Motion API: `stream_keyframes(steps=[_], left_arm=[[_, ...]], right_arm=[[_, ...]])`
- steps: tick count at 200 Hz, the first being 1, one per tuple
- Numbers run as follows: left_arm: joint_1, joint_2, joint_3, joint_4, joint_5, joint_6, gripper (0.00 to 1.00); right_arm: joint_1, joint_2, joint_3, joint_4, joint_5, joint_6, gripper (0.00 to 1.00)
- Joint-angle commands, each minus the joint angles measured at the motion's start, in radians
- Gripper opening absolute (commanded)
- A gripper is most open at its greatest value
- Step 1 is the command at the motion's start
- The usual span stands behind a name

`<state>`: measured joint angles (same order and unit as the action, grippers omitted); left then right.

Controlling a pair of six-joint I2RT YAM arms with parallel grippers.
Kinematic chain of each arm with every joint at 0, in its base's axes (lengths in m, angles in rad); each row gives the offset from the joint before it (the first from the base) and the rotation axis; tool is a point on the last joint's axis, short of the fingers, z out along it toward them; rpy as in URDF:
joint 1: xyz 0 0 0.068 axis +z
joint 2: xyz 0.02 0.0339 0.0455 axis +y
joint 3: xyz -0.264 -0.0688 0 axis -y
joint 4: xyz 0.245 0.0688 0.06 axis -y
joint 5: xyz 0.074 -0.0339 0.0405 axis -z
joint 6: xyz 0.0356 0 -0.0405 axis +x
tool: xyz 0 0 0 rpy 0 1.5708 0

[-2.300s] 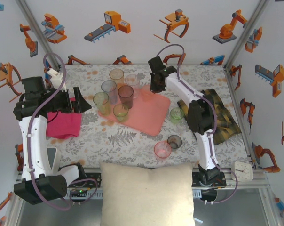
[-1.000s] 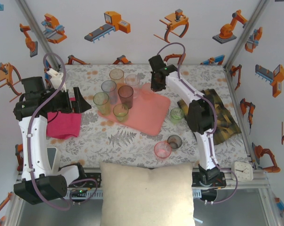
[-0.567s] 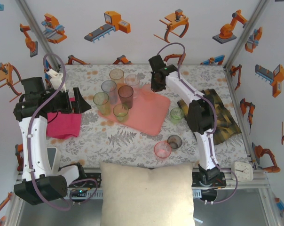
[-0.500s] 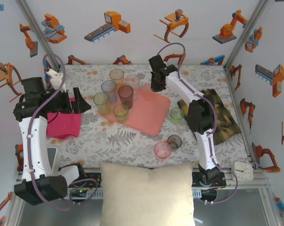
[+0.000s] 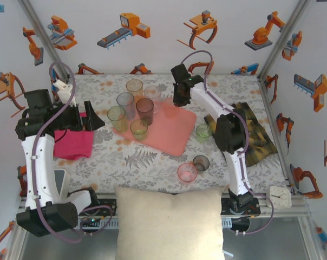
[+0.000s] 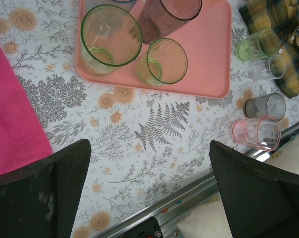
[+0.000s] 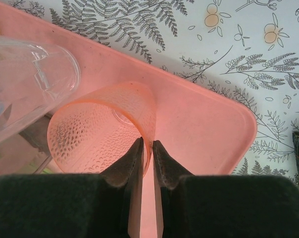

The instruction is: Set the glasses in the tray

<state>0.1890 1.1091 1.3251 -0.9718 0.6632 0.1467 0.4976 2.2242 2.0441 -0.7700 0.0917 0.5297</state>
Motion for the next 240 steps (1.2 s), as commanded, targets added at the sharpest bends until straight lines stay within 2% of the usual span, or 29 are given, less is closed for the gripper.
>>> stream_keyframes(steps=[1, 24, 91, 145, 200, 240], left_arm=[[0.006, -0.018, -0.007, 0.011, 0.014, 0.001, 0.97], [0.006, -0.017, -0.007, 0.01, 0.014, 0.001, 0.97], [0.005, -0.019, -0.006, 0.012, 0.018, 0.0, 0.97], [0.006, -0.019, 0.003, 0.011, 0.019, -0.001, 0.97], [0.006, -0.017, 0.016, 0.004, 0.021, 0.001, 0.97], [0.006, -0.008, 0.024, 0.001, 0.025, 0.003, 0.97]], right_arm=[[-0.008, 0.024, 0.003, -0.002, -0.02, 0.022, 0.18], [-0.009, 0.028, 0.007, -0.003, -0.029, 0.024, 0.19], [-0.011, 0.004, 0.009, -0.002, -0.015, 0.019, 0.31], [-0.012, -0.077, 0.006, -0.026, 0.012, 0.0, 0.33], [-0.013, -0.268, -0.097, -0.04, 0.071, -0.023, 0.33], [-0.011, -0.494, -0.342, -0.014, 0.103, -0.003, 0.33]])
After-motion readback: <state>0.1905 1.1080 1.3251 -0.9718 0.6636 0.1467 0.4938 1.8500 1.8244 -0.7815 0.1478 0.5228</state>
